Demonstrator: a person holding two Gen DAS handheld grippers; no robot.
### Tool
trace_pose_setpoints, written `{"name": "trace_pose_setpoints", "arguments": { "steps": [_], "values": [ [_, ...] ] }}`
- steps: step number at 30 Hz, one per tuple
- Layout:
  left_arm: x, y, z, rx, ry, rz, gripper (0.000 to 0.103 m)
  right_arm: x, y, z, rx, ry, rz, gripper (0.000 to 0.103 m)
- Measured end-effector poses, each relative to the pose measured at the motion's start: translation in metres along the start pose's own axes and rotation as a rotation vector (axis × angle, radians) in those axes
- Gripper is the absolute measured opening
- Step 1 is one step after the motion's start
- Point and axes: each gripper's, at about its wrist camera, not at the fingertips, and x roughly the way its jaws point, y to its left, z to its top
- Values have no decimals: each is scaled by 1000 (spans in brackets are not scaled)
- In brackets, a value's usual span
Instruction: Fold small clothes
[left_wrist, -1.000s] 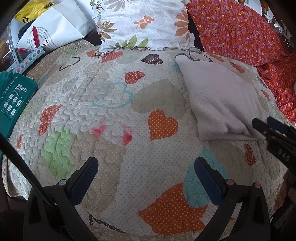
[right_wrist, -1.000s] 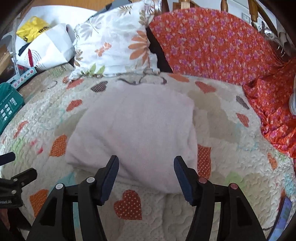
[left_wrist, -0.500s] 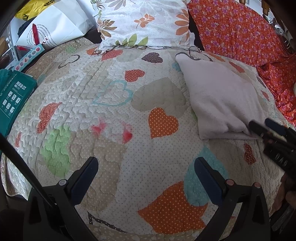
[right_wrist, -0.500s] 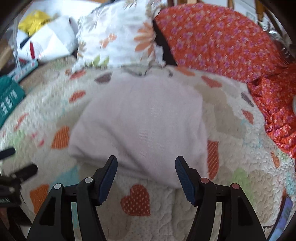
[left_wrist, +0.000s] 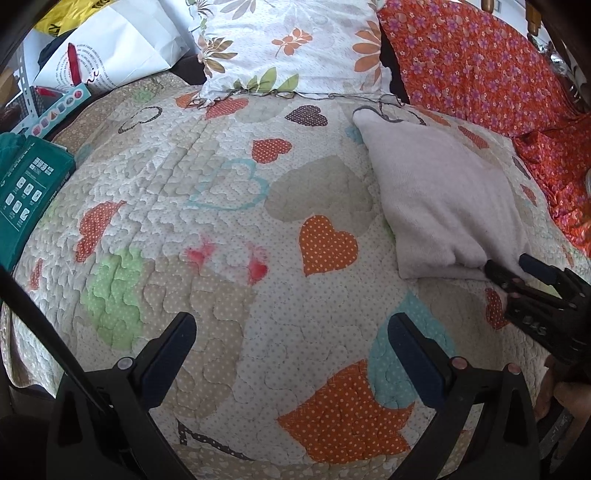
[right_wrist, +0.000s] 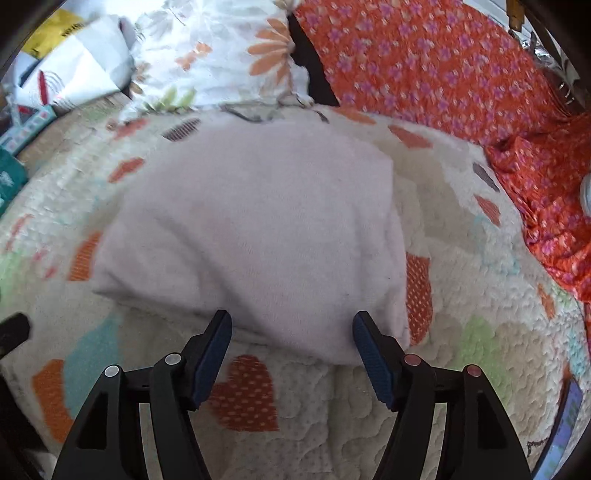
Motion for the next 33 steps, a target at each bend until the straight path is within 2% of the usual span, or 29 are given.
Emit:
{"name": "trace_pose_setpoints", "arguments": {
  "steps": [3, 6, 10, 13, 15, 17, 19, 22, 26, 29, 31, 33],
  "values": [
    [-4, 8, 5, -33, -6, -17, 103, -16, 1, 12, 15, -59, -1, 73],
    [-11, 16, 10, -64, -21, -41, 103, -13, 10, 42, 0, -48, 2, 73],
    [-17, 26, 15, -88, -45, -37, 103, 31, 28, 84, 18, 20, 50, 73],
    [-23, 35, 18, -118, -69, -32, 103, 68, 48, 92, -2, 25, -36, 72],
    [-27, 43, 20, -135, -88, -24, 103, 73, 57, 84, 8, 15, -80, 72],
    [-28, 49, 21, -149, -94, -15, 103, 59, 62, 70, 6, -6, -86, 72],
    [-28, 54, 22, -168, -88, -28, 103, 46, 62, 55, -6, 7, -52, 72],
    [-31, 57, 23, -194, -89, -55, 103, 28, 51, 23, 4, 89, 8, 73],
    [-46, 49, 18, -184, -153, -47, 103, -5, 15, -11, 92, 149, 52, 73],
    [-65, 36, 9, -119, -246, -3, 103, -47, -15, -25, 146, 89, 47, 73],
    [-82, 27, 0, -77, -309, 55, 103, -79, -33, -26, 159, 15, 25, 73],
    [-97, 23, -7, -67, -321, 65, 103, -108, -49, -24, 165, -61, -2, 74]
  ]
}}
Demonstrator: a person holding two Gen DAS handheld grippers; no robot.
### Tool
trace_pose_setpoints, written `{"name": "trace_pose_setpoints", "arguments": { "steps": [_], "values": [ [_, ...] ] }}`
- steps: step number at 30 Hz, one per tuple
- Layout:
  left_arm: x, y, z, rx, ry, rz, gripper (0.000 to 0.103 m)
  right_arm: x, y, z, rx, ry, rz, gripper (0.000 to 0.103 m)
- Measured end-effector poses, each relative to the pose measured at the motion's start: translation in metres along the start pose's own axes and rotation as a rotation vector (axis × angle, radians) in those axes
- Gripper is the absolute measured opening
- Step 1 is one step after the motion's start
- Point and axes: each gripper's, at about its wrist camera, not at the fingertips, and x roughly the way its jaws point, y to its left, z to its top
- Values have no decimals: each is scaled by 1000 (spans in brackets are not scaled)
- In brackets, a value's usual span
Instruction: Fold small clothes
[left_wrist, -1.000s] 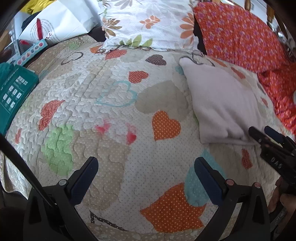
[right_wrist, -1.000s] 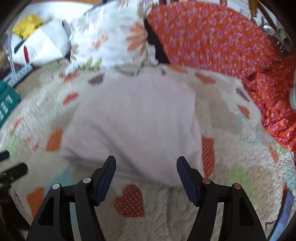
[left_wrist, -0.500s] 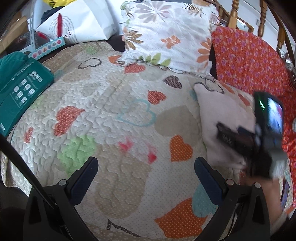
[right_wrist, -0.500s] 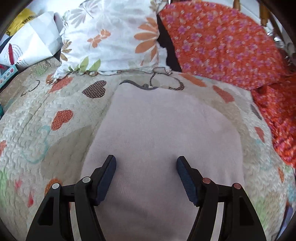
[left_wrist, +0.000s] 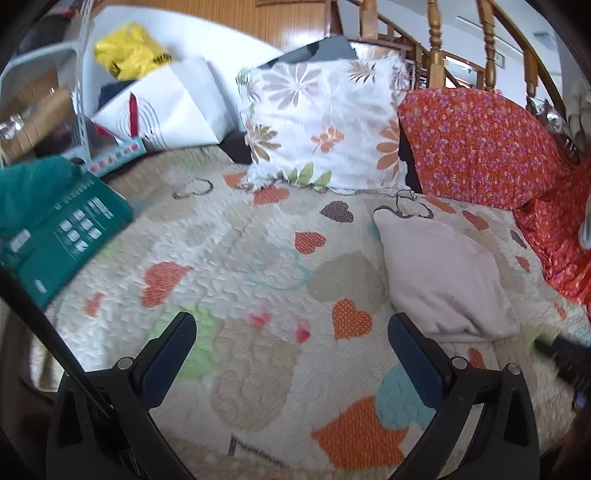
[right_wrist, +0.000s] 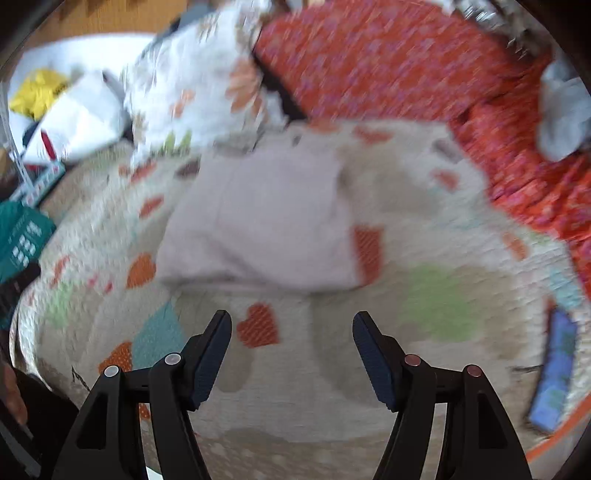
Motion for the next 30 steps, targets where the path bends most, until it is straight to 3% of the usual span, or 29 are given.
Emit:
{"name": "trace_pose_setpoints", "arguments": {
  "steps": [5, 8, 11, 13, 16, 21, 24, 30],
  "values": [
    [-48, -16, -1, -10, -31, -48, 103, -33, -24, 17, 47, -110, 8, 78],
    [-62, -39, 8, 52, -43, -52, 103, -32, -27, 21, 53, -145, -7, 79],
    [-60, -59, 13, 89, -7, -80, 103, -23, -28, 17, 64, -172, -32, 79],
    [-55, -66, 11, 94, 16, -88, 103, -11, -30, 13, 92, -150, -44, 79],
    [-38, -74, 6, 103, 70, -59, 103, 6, -33, 13, 146, -107, 7, 79],
    [-10, -75, -4, 87, 147, -16, 103, 21, -26, 7, 63, -81, -46, 79],
    [9, -78, -8, 103, 202, 16, 103, 30, -29, 4, 68, -62, -45, 79],
    [22, -85, -13, 129, 235, 35, 103, 49, -32, -1, 87, -20, -41, 79]
  ]
}}
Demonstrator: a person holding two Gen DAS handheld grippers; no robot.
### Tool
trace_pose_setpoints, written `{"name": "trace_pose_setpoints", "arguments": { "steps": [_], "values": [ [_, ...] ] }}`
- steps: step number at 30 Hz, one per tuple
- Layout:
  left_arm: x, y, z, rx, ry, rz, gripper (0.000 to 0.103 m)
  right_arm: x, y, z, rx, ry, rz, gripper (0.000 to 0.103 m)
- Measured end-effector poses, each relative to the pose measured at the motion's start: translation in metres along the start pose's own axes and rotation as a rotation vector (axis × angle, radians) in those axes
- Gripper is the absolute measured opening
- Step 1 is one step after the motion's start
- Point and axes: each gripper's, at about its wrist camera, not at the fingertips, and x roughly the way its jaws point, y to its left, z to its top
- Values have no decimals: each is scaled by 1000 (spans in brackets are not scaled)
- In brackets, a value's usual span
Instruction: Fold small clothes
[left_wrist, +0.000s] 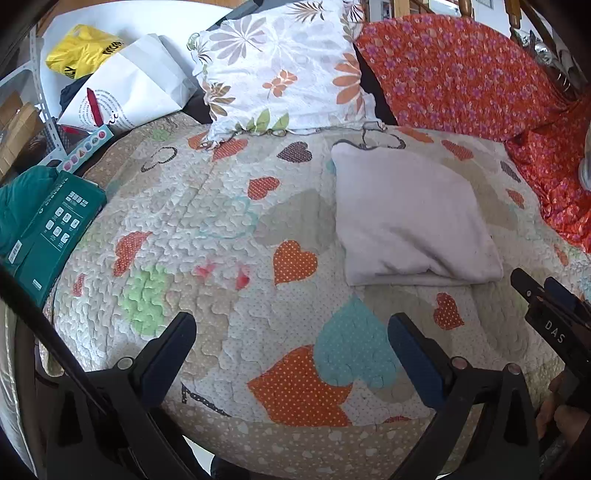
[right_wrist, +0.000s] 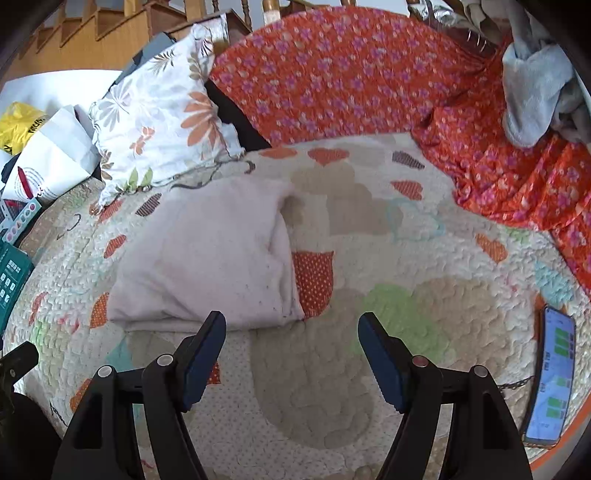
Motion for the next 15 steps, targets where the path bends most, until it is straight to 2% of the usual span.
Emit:
{"name": "trace_pose_setpoints", "arguments": {
  "steps": [10, 15],
  "values": [
    [25, -13, -1, 9, 93, -23, 103, 18, 1, -5, -11, 16, -22, 79],
    [29, -12, -4, 5, 107, -10, 103, 19, 6, -5, -25, 12, -10, 79]
  ]
}}
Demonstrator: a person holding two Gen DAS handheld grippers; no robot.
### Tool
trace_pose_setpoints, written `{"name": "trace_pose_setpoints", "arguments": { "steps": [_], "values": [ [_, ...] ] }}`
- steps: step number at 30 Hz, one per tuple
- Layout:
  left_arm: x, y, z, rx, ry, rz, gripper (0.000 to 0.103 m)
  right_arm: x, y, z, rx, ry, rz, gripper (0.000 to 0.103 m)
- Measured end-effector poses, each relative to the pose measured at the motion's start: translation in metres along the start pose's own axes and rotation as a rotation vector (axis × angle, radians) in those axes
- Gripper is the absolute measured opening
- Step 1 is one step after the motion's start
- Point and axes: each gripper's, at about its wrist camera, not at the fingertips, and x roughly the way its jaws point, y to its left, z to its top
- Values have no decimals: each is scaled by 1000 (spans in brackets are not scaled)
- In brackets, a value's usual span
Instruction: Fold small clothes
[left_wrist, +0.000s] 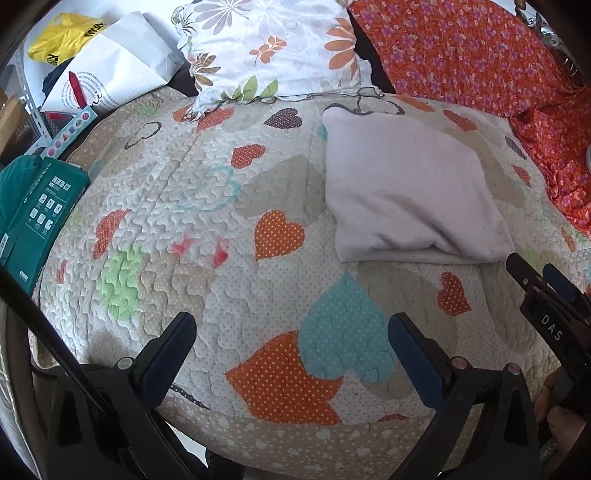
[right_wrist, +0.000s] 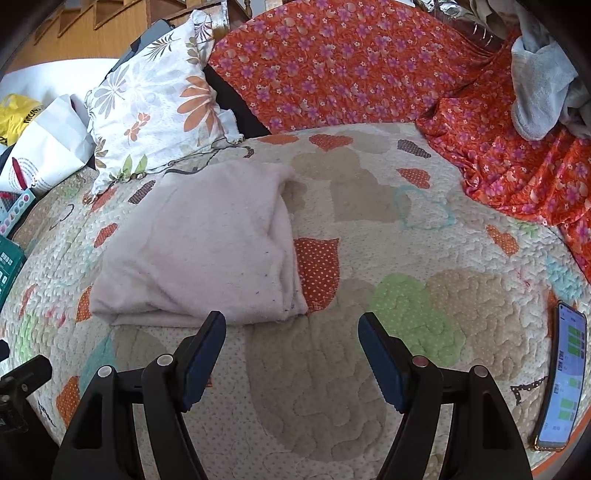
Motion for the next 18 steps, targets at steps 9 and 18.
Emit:
{"name": "trace_pose_setpoints", "arguments": {
  "steps": [9, 18],
  "values": [
    [0, 1, 0, -9, 1, -7, 103, -3, 8, -1, -36, -17, -13, 80],
    [11, 0, -7, -16, 44, -18, 103, -4, 7, -2, -27, -16, -12, 81]
  ]
}}
